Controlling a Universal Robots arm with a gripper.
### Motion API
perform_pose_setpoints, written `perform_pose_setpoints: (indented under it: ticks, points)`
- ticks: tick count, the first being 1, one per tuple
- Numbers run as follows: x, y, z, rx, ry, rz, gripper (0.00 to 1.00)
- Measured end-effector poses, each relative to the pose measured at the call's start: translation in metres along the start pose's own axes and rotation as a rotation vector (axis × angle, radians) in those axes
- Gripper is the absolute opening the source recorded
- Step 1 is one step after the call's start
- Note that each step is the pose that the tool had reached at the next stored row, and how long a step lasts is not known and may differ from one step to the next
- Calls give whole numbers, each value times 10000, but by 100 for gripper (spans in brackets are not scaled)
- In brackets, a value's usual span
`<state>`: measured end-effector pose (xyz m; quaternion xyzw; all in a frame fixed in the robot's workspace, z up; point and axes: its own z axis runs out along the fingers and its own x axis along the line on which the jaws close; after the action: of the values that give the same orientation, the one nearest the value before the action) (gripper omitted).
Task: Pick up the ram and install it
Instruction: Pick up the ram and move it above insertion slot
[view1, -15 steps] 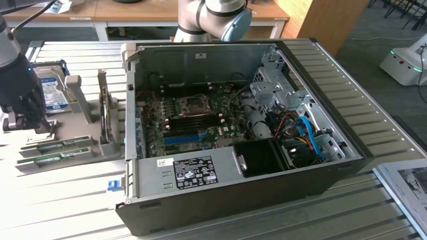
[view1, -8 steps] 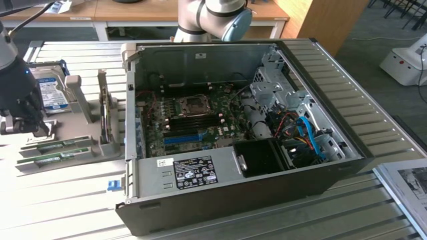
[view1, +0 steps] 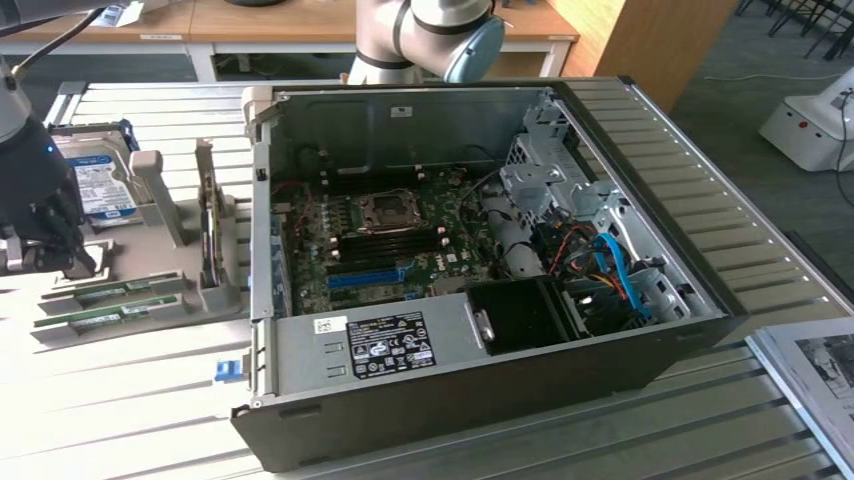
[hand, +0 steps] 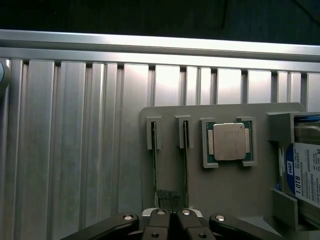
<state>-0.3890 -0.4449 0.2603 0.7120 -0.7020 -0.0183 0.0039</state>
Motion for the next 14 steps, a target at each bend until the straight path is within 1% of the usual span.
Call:
perform_pose_setpoints:
  ticks: [10, 12, 13, 14]
  points:
    - [2, 0, 0, 0, 1, 0, 11]
    - [3, 0, 0, 0, 1, -1, 23]
    - [3, 0, 0, 0, 1, -1, 23]
    - [3, 0, 0, 0, 1, -1, 30]
